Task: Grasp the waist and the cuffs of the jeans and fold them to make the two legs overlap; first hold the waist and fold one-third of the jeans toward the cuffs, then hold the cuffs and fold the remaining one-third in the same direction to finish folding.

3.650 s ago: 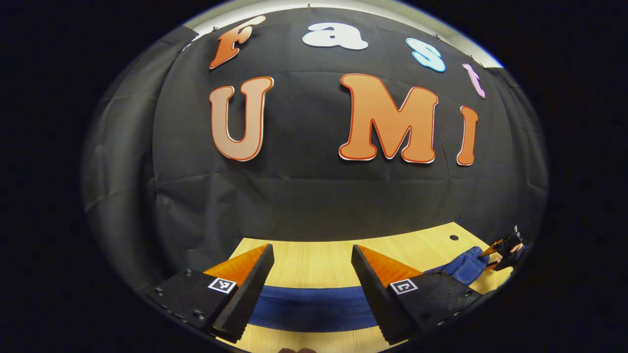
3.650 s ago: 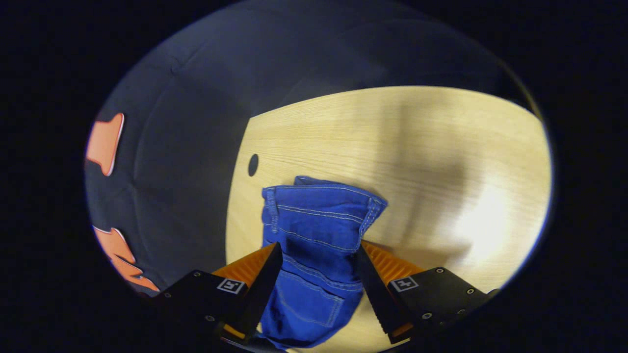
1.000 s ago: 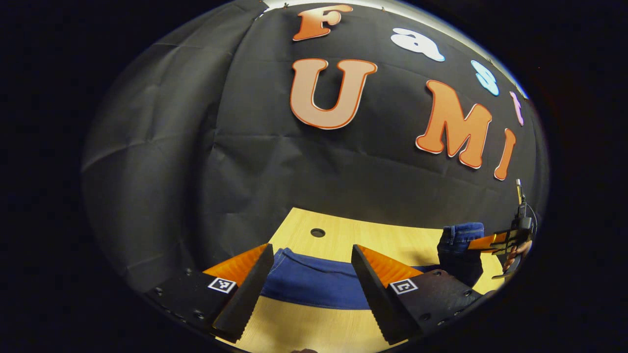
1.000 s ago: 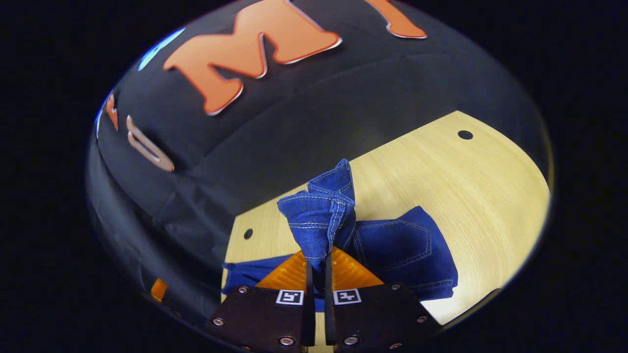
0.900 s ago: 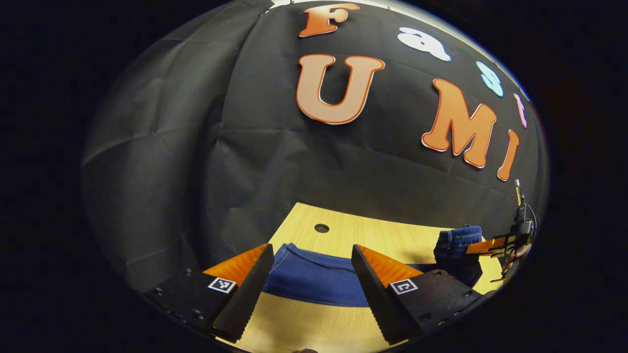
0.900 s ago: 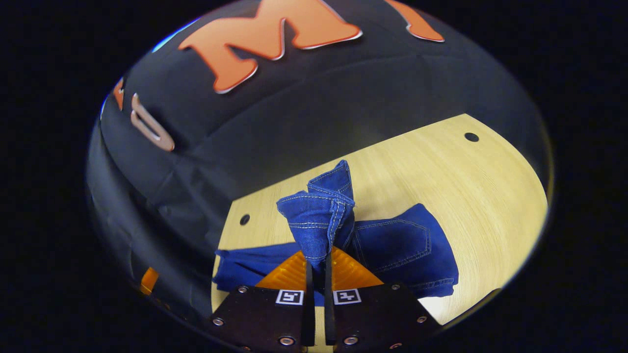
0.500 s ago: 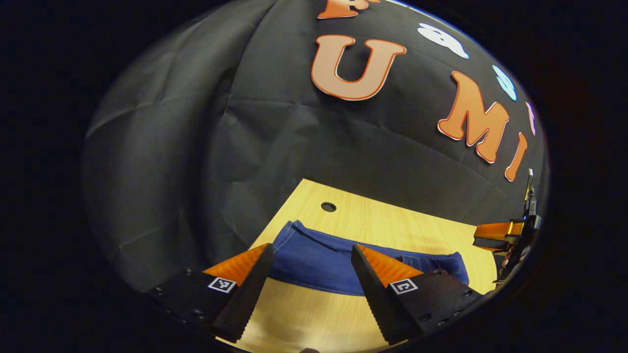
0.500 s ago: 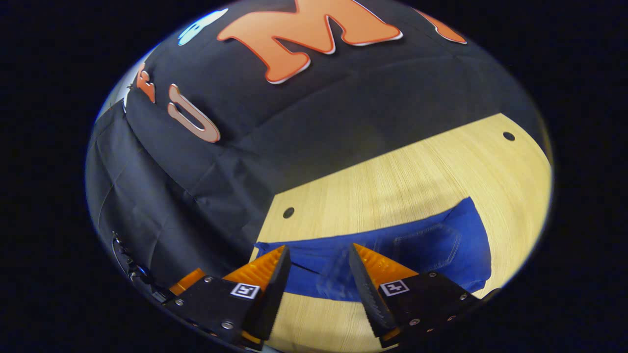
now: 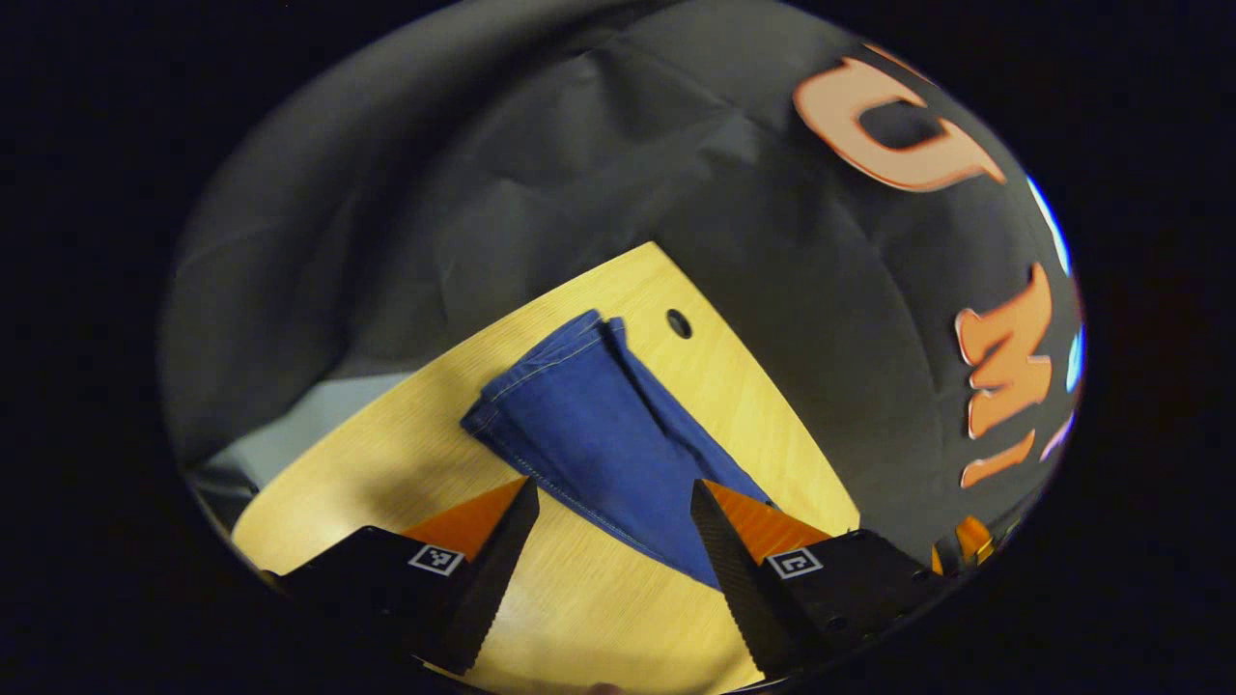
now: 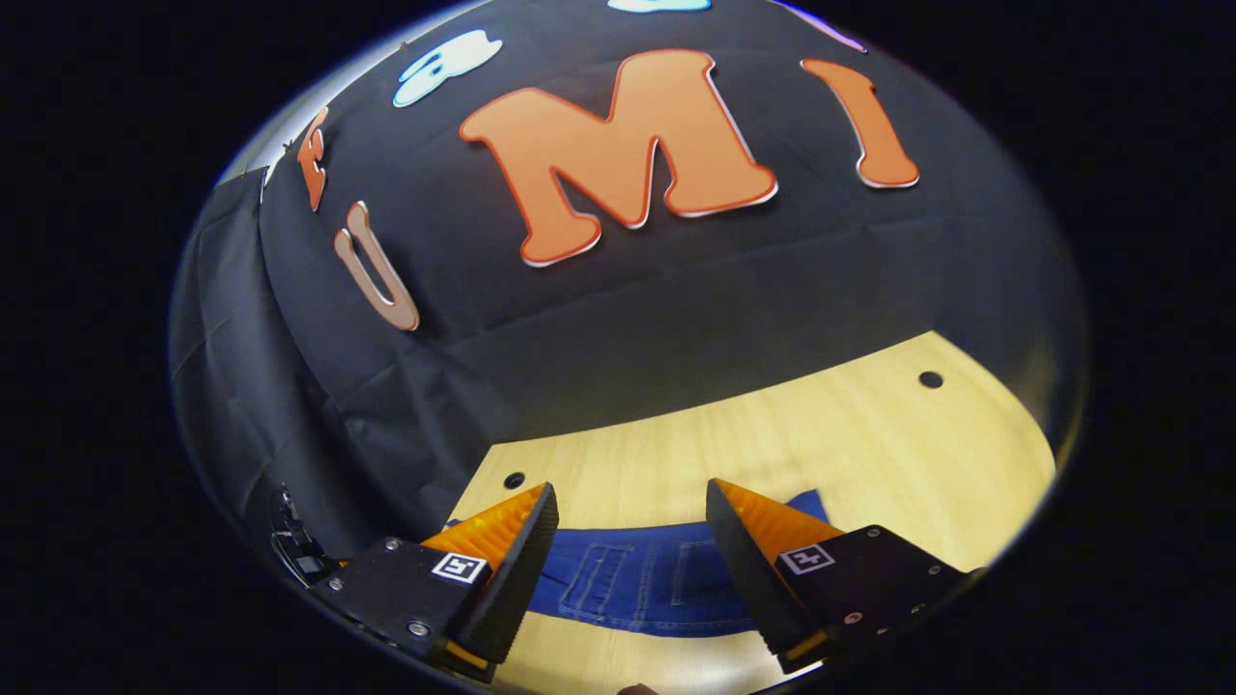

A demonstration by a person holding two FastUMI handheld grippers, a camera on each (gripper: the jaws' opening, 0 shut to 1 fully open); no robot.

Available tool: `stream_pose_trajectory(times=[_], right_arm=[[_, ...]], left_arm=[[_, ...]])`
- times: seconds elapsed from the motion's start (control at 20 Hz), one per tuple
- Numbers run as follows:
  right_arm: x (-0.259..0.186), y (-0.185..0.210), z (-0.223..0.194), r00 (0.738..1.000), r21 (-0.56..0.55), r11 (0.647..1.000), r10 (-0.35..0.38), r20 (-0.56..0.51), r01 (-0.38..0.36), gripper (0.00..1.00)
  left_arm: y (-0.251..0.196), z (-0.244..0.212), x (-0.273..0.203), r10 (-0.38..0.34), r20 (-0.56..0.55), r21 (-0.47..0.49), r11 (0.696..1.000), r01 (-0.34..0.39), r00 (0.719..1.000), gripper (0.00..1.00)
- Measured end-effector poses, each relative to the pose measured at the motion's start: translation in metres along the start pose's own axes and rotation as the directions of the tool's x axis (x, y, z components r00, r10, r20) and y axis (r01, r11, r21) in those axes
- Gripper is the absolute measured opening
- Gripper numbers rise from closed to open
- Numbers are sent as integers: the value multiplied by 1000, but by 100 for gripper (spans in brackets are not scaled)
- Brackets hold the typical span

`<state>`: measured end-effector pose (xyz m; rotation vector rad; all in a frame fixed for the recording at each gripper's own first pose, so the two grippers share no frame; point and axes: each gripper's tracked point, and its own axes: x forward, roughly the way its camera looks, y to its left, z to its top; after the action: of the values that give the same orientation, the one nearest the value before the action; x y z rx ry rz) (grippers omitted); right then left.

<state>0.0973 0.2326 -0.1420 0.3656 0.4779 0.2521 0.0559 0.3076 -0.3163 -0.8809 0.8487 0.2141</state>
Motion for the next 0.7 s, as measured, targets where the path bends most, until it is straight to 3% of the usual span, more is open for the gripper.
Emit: stream_pose_trajectory(times=[0.25,0.5,0.55,0.6,0.7], right_arm=[[-39,-48,36,988,12,992,-126,87,126,95],[-65,-79,54,973,34,981,-195,125,192,95],[-69,-82,56,973,42,981,-192,131,188,95],[-71,-83,57,973,49,982,-189,130,184,95],[-72,-90,57,975,60,982,-186,119,180,95]], left_arm=[[41,-9,32,8,-90,-215,976,-27,996,98],[47,4,45,-49,-25,-333,942,38,998,94],[45,8,51,-66,-9,-351,934,58,998,92],[42,11,57,-87,8,-371,925,84,996,83],[37,15,66,-123,46,-405,905,131,991,81]])
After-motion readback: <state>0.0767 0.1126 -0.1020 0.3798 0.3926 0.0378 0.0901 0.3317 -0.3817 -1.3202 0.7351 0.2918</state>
